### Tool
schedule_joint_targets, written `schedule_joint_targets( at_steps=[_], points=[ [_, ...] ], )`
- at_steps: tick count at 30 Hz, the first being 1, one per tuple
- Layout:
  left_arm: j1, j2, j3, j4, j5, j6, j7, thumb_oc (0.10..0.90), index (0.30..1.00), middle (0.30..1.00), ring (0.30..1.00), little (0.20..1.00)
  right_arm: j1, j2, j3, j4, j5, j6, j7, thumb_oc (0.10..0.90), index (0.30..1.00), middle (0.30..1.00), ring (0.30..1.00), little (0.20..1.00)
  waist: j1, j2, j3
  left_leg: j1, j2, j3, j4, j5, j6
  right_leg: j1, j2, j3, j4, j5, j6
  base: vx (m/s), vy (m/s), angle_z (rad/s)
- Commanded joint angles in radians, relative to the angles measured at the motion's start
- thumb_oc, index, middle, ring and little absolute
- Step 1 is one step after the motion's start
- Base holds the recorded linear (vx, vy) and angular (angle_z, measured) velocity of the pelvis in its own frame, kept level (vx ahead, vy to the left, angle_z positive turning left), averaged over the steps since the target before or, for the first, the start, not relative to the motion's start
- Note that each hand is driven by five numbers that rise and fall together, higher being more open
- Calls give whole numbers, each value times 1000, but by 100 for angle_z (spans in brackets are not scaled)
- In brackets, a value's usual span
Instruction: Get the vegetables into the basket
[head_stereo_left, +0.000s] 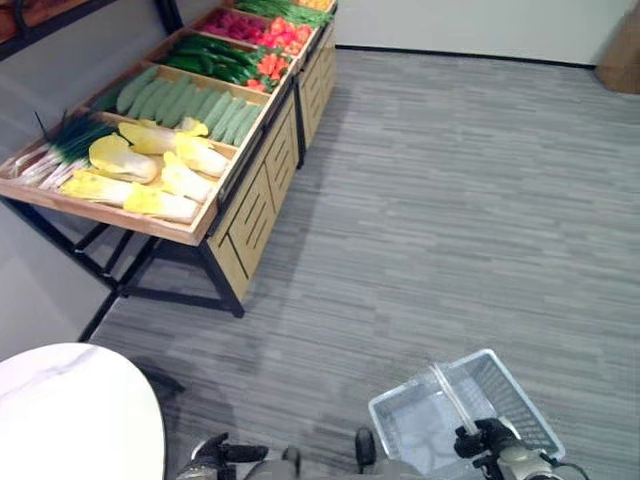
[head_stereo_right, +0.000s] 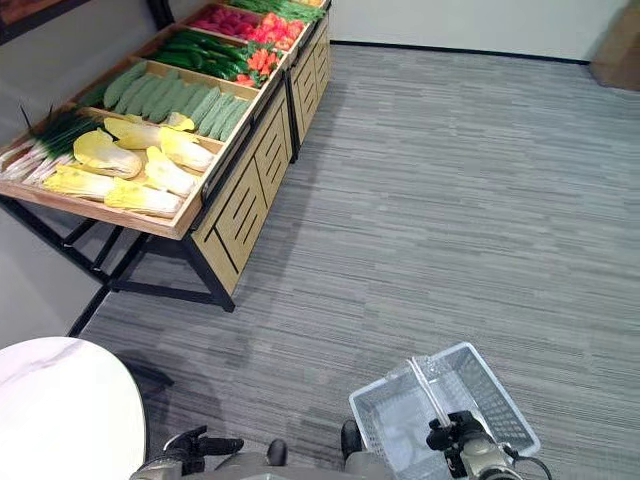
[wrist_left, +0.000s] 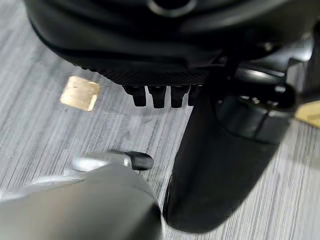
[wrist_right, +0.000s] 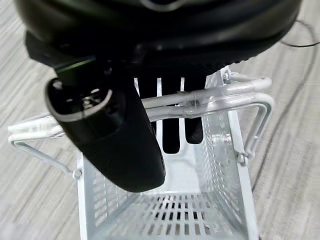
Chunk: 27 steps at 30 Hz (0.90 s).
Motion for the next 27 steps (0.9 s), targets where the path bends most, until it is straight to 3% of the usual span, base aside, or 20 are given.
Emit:
schedule_joint_targets(
  at_steps=[1, 5, 10, 19, 22, 27],
  points=[
    [30, 30, -16, 24, 62, -1, 13, 900, 1000, 1000, 1000, 1000, -61, -16, 9, -23, 20, -53, -6, 400, 300, 300, 300, 300, 10, -6, -15, -6, -13, -7, -46, 54, -21, 75, 26, -16, 82, -93, 45, 28, 63, -14],
    [29, 35, -37, 24, 92, -4, 4, 900, 1000, 1000, 1000, 1000, -38, 7, 3, 20, 25, -50, 0, 400, 300, 300, 300, 300, -7, 4, -26, 13, -13, 9, -81, 59, -24, 85, 14, -25, 56, -84, 53, 32, 106, 1],
    [37, 43, -24, 37, 100, -5, 6, 900, 1000, 1000, 1000, 1000, -35, 40, 14, 58, 33, -51, 8, 400, 300, 300, 300, 300, -1, 1, -31, 26, -17, 35, -81, 40, -20, 99, 1, -9, 9, -54, 70, 19, 74, -6],
    [51, 49, 2, 60, 94, 2, 18, 900, 1000, 1000, 1000, 1000, -21, 58, 18, 60, 42, -53, 11, 400, 300, 300, 300, 300, -7, -5, -27, 53, -4, 26, -81, 35, -23, 110, 16, 2, 33, -75, 52, 39, -39, -5],
    [43, 54, 22, 61, 63, 4, 28, 900, 1000, 1000, 1000, 1000, -27, 52, 23, 52, 48, -57, 8, 400, 300, 300, 300, 300, -4, -9, -6, 56, 25, 17, -81, 49, -30, 72, 46, 6, 103, -110, 31, 14, -225, -1],
    [28, 52, 33, 46, 22, 2, 30, 900, 1000, 1000, 1000, 1000, -25, 35, 26, 19, 55, -63, 8, 400, 300, 300, 300, 300, 3, -30, 29, -35, 22, 13, 94, 23, -46, 42, 54, 4, 162, -128, 10, 17, -207, 4]
  ],
)
